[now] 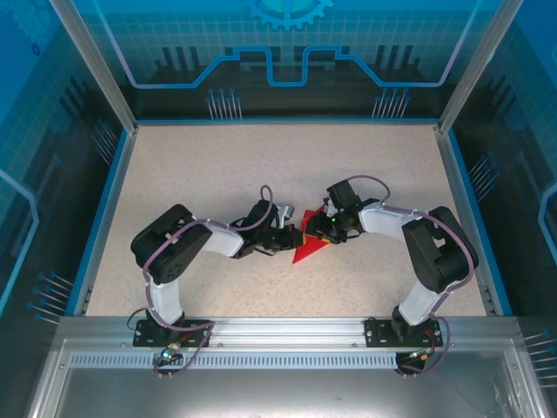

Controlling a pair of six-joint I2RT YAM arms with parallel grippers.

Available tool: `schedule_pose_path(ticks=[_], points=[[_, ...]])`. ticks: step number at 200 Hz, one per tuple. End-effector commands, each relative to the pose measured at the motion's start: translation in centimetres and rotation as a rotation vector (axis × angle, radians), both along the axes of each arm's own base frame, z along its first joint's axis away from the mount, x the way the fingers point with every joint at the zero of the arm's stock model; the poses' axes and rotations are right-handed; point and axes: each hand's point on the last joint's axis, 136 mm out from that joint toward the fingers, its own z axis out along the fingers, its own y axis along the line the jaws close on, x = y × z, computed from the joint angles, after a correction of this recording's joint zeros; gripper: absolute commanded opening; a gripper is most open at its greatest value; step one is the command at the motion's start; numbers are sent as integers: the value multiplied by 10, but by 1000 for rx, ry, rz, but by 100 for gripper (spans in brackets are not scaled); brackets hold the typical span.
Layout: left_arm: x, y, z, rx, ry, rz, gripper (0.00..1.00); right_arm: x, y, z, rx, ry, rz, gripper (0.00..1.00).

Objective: Fold a paper plane with a square sheet of paper (pick it up from the middle)
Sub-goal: Fourth fold the wing at the center of the table.

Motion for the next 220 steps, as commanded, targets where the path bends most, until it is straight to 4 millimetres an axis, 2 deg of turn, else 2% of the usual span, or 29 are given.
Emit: schedule_pose_path(ticks=[1,47,89,138,178,220], points=[[4,-8,6,-16,-27,-40,3,-12,-2,5,43,-9,76,47],[2,-9,3,-9,-15,-55,2,-11,-8,22,128,-105,105,55],[0,-10,-3,8,-1,-75,2,-1,-3,40,178,-172,129,56],[0,-10,-5,16,6,-81,2,4,-6,21,122,-123,116,56],[-1,-11,-7,21,13,-87,2,15,2,23,134,-138,129,56],[-1,-12,-9,25,20,-96,3,18,1,11,107,-113,115,55]])
